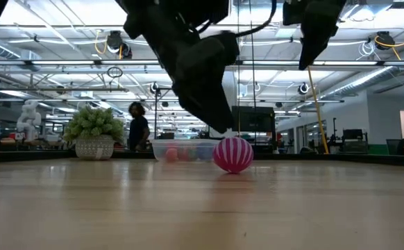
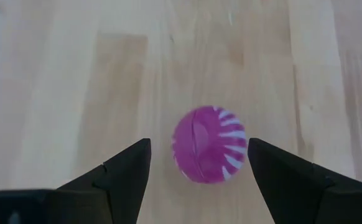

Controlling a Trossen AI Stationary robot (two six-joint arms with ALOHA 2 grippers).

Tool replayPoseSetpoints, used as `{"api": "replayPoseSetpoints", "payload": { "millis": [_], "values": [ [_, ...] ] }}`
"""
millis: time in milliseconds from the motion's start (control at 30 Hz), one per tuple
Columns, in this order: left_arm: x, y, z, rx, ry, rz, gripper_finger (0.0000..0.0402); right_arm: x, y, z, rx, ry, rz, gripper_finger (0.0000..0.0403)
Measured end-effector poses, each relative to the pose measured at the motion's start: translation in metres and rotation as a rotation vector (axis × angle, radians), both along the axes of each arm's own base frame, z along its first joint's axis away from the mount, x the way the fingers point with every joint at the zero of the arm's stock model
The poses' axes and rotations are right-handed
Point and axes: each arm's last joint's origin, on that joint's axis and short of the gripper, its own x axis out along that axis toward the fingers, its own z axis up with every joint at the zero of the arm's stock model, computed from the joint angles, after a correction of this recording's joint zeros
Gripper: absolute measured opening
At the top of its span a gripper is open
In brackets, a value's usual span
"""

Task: Pick and placing Produce into tupperware
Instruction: Put the purple onion into the transparent bin

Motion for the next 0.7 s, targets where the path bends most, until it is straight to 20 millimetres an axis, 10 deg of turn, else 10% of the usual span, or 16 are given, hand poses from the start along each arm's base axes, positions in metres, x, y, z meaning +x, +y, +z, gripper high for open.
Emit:
{"api": "replayPoseSetpoints", "payload": {
  "millis": [700],
  "values": [
    [0.008, 0.008, -0.019, -0.088, 0.019, -0.009, 0.0282, 0.007, -0.002, 0.004, -0.045, -0.072, 0.042, 0.0183]
  ]
}}
